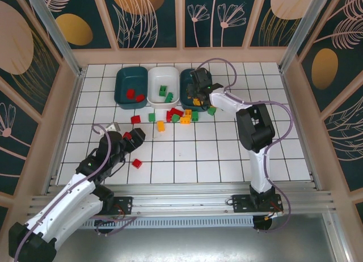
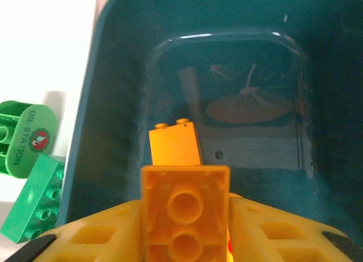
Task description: Sort the legos into containers by color
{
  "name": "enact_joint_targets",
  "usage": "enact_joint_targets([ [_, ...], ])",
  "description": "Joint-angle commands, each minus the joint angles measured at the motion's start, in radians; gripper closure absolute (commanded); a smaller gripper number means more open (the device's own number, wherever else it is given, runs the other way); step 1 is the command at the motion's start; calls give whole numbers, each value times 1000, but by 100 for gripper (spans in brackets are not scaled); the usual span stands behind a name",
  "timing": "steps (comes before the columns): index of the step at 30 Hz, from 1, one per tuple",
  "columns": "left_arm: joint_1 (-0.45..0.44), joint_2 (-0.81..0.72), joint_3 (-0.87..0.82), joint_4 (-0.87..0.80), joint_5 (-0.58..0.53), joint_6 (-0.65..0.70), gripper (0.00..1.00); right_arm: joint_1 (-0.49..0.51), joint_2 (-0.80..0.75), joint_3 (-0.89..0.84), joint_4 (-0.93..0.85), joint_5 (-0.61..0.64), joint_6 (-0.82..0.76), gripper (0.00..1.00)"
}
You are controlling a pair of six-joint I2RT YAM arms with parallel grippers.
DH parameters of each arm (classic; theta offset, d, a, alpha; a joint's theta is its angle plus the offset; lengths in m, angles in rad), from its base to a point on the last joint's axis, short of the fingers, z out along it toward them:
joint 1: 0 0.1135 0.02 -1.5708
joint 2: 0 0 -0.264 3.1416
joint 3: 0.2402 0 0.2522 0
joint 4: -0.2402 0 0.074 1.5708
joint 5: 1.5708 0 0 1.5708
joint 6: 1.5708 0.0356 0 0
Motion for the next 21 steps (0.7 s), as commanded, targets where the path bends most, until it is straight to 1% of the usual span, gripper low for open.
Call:
enact_joint_targets([
  [1, 4, 14, 40, -8, 23, 26, 2, -2, -31, 39, -35, -2, -20, 51],
  [3, 3, 51, 55, 24, 48, 38, 2, 0, -59, 30, -36, -5, -27, 45],
  [6, 3, 136, 89, 78, 108, 69, 3, 0, -113, 10, -40, 1, -35, 43],
  [8, 3, 215, 126, 105, 150, 108, 9, 3, -168, -29, -27, -6, -27, 43],
  [10, 3, 313, 186, 91, 160, 153, 16, 10, -239, -106, 5, -20, -10, 42],
  [12, 2, 417, 246, 62, 146, 204, 21, 21, -322, -206, 46, -32, 15, 42],
  [16, -11, 563, 330, 28, 104, 276, 26, 57, -461, -397, 99, -38, 55, 41],
  [19, -35, 669, 397, 27, 74, 312, 31, 64, -546, -519, 114, -40, 82, 41],
  [21, -70, 761, 460, 8, 40, 335, 32, 64, -593, -584, 112, -35, 93, 41],
])
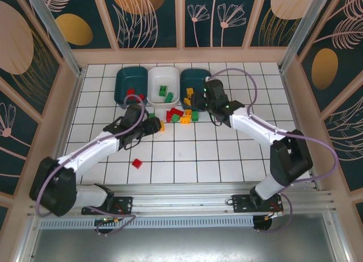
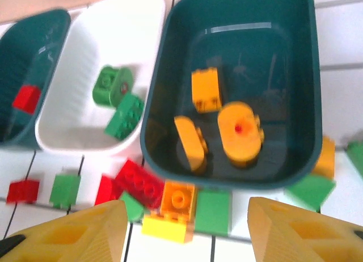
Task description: Sort the legos into containers by color
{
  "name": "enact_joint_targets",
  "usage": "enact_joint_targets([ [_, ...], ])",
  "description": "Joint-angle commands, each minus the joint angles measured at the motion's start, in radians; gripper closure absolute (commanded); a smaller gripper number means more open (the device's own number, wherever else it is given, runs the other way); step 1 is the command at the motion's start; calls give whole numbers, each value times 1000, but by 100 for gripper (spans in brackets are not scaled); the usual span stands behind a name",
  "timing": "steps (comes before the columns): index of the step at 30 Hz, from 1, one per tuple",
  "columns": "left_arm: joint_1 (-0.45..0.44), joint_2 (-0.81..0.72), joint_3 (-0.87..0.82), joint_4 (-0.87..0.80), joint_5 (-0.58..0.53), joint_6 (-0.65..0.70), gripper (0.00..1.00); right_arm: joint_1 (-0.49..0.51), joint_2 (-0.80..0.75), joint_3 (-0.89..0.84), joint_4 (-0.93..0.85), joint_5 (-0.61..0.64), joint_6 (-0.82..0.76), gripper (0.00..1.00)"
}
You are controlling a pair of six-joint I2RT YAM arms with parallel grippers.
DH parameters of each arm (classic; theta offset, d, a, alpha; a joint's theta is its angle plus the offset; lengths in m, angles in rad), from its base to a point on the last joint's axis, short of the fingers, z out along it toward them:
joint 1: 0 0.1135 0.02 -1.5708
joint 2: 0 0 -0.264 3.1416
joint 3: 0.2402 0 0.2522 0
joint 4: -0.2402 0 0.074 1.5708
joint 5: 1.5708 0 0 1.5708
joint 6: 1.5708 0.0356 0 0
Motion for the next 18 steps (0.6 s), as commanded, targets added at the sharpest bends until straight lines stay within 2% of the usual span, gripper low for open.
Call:
enact_joint_targets([
  [1, -49, 123, 102, -41, -76, 82, 32, -3, -63, -102, 16, 3, 43, 41],
  [6, -94, 274, 195, -76, -218, 103, 24, -5, -149, -168, -44, 70, 39, 39],
  [9, -105, 328, 209, -88, -282, 121, 23, -23, -224, -222, -61, 101, 45, 37],
  [13, -105, 399, 213, -62, -297, 135, 25, -64, -318, -293, -58, 70, 63, 36],
  [18, -105, 462, 236, 17, -284, 162, 34, -72, -357, -336, -56, 62, 74, 36],
])
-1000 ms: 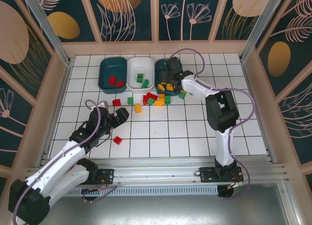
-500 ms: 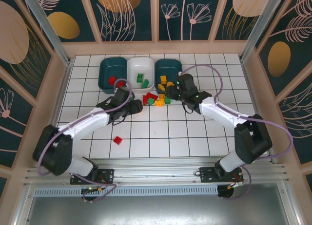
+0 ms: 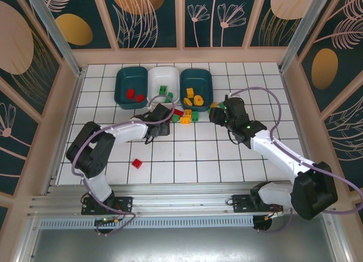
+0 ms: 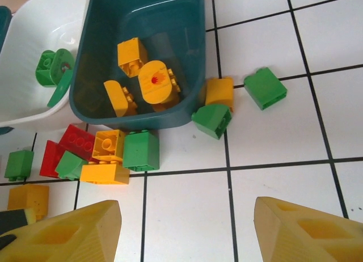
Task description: Sort the legos into containers by color
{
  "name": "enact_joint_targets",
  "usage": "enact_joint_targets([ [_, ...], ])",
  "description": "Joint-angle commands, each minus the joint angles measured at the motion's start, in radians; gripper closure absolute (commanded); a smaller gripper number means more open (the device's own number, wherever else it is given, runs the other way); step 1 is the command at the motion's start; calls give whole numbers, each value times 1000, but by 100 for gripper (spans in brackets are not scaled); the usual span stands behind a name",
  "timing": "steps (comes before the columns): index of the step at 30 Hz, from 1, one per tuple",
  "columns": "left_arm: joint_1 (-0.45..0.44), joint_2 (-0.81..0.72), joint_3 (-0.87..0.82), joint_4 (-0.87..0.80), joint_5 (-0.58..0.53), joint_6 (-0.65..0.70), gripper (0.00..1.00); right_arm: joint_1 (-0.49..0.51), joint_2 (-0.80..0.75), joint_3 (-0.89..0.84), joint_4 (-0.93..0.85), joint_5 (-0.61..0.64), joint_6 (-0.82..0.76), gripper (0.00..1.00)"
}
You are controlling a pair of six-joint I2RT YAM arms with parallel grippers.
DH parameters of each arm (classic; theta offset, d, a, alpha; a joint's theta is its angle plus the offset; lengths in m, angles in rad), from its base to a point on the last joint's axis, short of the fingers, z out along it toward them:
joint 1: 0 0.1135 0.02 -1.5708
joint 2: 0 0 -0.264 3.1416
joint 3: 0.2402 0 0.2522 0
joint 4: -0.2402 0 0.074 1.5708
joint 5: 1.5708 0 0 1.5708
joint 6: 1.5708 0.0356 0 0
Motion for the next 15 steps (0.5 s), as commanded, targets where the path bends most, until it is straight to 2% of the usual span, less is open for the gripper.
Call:
enact_joint_targets([
  [1, -1, 39, 49, 53, -25, 38, 37, -1, -11, -30, -7, 12, 24, 36],
  [6, -2, 101, 100, 32, -44, 62, 43, -1, -17, -30, -14, 11, 22, 36],
  [12, -2, 106, 85, 34, -55, 77, 67, -4, -23, -33, -13, 12, 13, 37],
  [15, -1, 77, 76, 23, -43, 77, 76, -4, -24, -33, -7, 7, 15, 37],
])
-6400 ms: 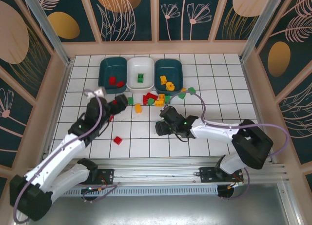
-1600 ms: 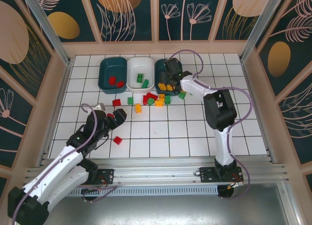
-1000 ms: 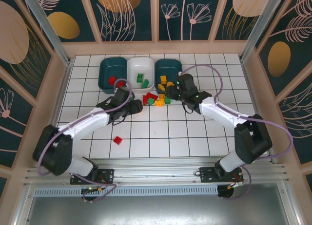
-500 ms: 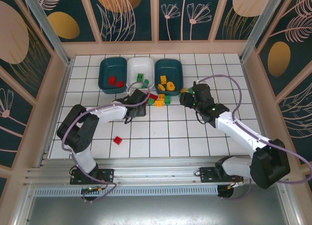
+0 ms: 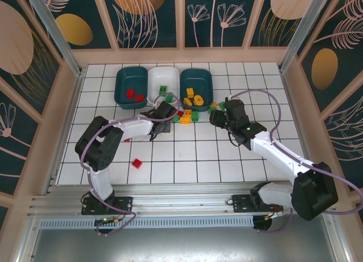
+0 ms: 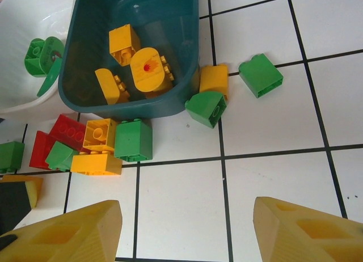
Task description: Sort the legos into containers by color
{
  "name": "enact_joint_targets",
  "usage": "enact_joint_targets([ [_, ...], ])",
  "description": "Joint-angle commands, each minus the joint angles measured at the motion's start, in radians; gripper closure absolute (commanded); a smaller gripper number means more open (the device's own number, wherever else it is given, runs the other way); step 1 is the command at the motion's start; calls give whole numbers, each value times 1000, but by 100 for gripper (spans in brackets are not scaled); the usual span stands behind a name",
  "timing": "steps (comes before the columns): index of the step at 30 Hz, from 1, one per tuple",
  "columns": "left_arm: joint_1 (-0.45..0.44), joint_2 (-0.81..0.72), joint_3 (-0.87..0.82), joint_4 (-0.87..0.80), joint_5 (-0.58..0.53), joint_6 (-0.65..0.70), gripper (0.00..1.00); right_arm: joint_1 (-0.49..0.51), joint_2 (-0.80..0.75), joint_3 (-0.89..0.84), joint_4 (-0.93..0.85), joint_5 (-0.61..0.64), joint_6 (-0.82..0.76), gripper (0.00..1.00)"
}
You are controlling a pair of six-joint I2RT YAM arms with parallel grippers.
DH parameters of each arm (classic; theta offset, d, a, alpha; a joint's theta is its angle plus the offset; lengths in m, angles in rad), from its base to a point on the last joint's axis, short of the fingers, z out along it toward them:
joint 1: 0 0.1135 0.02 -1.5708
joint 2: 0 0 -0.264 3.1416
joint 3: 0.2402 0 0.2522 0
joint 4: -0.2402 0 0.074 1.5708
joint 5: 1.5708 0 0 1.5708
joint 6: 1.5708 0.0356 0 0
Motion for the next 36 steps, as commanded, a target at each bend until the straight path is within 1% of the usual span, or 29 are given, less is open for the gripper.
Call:
enact_joint_targets([
  [1, -2, -33, -5, -24, -13, 6, 78, -3, -22, -10, -3, 6, 17, 37],
  [3, -2, -83, -7, -51, -1, 0, 80, -3, -24, -8, -3, 3, 16, 37],
  [7, -2, -261, -22, -53, 40, -11, 84, -4, -23, -25, 14, 7, 16, 37],
  [8, -1, -282, -9, -43, 70, -13, 85, -4, -19, -32, 25, 7, 17, 38],
  [10, -4, -265, 49, -15, 167, -18, 89, -8, -9, -55, 57, 12, 11, 38],
  [12, -9, -184, 159, -27, 232, -14, 92, -16, -2, -70, 68, 26, 18, 39],
  [17, -20, 74, 464, -64, 324, 16, 91, -37, -45, -111, 61, 30, 26, 39],
  [22, -20, 314, 756, -161, 316, 60, 84, -51, -99, -151, 43, 9, 47, 39],
  [24, -21, 396, 868, -215, 300, 74, 83, -53, -119, -159, 33, 6, 50, 39],
  [26, -20, 451, 943, -244, 278, 82, 83, -56, -137, -164, 25, 9, 49, 38],
  [28, -20, 480, 984, -253, 271, 84, 81, -59, -141, -164, 19, 10, 47, 38],
  [31, -19, 501, 1023, -270, 262, 84, 75, -63, -139, -162, 19, 7, 43, 36],
  [34, -18, 502, 1047, -285, 248, 89, 51, -66, -131, -159, 21, 3, 42, 34],
  [35, -19, 498, 1055, -296, 243, 93, 40, -66, -127, -154, 22, 3, 42, 33],
  [36, -19, 492, 1060, -301, 239, 96, 32, -66, -125, -149, 22, 1, 42, 33],
])
